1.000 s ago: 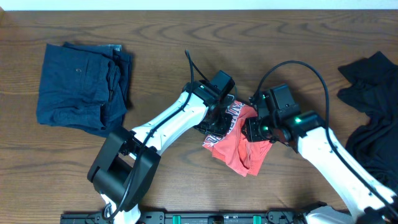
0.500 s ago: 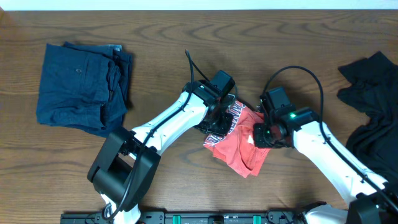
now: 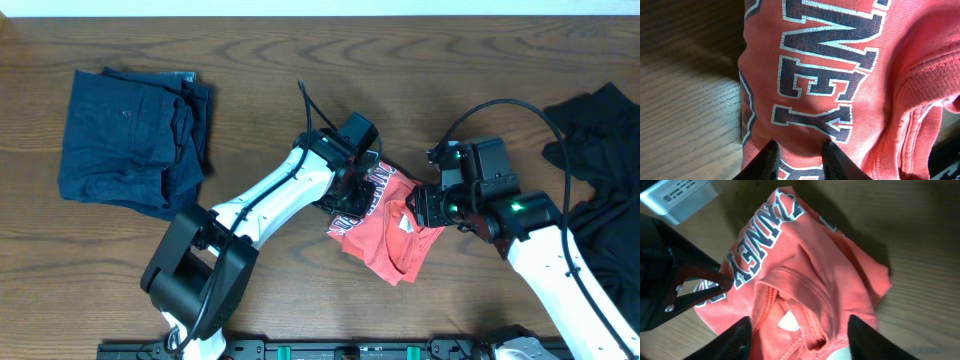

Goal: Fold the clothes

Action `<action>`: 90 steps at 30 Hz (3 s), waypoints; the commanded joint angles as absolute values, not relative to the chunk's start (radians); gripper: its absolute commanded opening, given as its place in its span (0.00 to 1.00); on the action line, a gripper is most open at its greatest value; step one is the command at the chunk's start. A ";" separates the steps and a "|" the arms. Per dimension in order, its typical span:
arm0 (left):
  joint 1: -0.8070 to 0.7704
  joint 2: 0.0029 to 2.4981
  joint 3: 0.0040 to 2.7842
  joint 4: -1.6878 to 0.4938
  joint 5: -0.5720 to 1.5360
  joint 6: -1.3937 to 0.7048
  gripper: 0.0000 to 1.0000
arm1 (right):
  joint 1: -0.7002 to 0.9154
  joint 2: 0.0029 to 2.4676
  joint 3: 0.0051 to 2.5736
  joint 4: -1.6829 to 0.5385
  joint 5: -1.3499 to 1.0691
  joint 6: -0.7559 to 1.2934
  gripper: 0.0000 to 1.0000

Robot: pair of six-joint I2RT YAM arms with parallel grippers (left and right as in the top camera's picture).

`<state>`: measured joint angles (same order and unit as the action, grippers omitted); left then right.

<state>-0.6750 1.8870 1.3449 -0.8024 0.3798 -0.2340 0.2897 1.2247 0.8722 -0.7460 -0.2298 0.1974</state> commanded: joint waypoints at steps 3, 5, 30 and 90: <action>-0.674 1.891 1.340 -0.799 0.393 -0.221 0.30 | 0.294 1.316 0.884 -0.715 -0.236 0.213 0.52; -0.674 1.891 1.340 -0.799 0.393 -0.221 0.30 | 0.298 1.363 0.884 -0.687 -0.242 0.224 0.46; -0.674 1.891 1.340 -0.799 0.392 -0.221 0.31 | 0.181 1.354 0.884 -0.746 0.082 0.254 0.03; -0.745 1.843 1.345 -0.822 0.434 -0.210 0.66 | 0.376 1.304 0.881 -1.167 0.135 0.503 0.01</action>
